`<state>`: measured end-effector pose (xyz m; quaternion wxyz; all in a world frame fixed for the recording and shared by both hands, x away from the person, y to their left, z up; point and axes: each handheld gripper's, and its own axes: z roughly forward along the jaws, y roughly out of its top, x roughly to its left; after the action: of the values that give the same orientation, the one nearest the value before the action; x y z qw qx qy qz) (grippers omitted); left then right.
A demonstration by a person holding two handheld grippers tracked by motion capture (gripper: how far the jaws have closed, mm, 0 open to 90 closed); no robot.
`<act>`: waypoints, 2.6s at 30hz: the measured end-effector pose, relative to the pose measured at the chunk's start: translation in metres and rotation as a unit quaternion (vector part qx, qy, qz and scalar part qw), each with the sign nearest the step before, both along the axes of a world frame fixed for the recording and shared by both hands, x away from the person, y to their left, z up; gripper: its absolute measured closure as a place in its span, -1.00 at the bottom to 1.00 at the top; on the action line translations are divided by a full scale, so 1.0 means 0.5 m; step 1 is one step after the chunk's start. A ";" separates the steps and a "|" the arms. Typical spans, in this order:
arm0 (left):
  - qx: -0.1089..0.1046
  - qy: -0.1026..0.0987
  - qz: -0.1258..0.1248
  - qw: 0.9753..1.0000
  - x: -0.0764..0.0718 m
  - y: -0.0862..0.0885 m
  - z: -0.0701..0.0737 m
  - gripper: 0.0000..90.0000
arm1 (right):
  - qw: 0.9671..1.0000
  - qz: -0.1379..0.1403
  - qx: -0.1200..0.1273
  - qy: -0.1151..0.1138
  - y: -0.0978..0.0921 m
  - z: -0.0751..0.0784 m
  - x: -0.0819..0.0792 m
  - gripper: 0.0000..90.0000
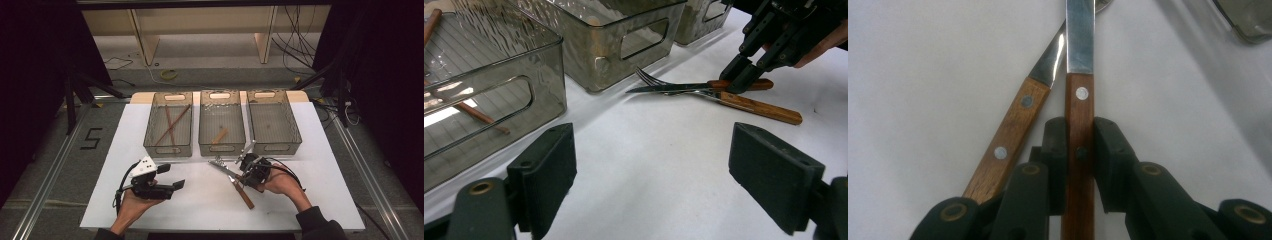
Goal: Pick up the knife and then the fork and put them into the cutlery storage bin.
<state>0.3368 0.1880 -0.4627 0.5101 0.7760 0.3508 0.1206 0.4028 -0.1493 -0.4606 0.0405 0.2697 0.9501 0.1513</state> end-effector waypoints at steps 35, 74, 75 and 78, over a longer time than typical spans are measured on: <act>-0.019 -0.007 0.011 1.000 0.002 0.012 -0.005 -0.62 | 0.997 -0.017 0.075 -0.013 -0.033 0.044 0.001 0.72; -0.031 -0.011 0.024 0.999 0.003 0.021 -0.003 -0.62 | 0.975 -0.113 0.170 -0.088 -0.134 0.176 0.080 0.72; -0.031 -0.011 0.025 0.999 0.003 0.021 -0.003 -0.62 | 0.974 -0.120 0.170 -0.091 -0.141 0.180 0.089 0.72; -0.031 -0.011 0.024 0.999 0.003 0.021 -0.003 -0.62 | 0.971 -0.146 0.165 -0.094 -0.162 0.188 0.114 0.72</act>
<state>0.3382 0.1985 -0.4640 0.5350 0.7497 0.3671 0.1305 0.4600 -0.2305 -0.3666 0.1064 0.3932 0.8544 0.3227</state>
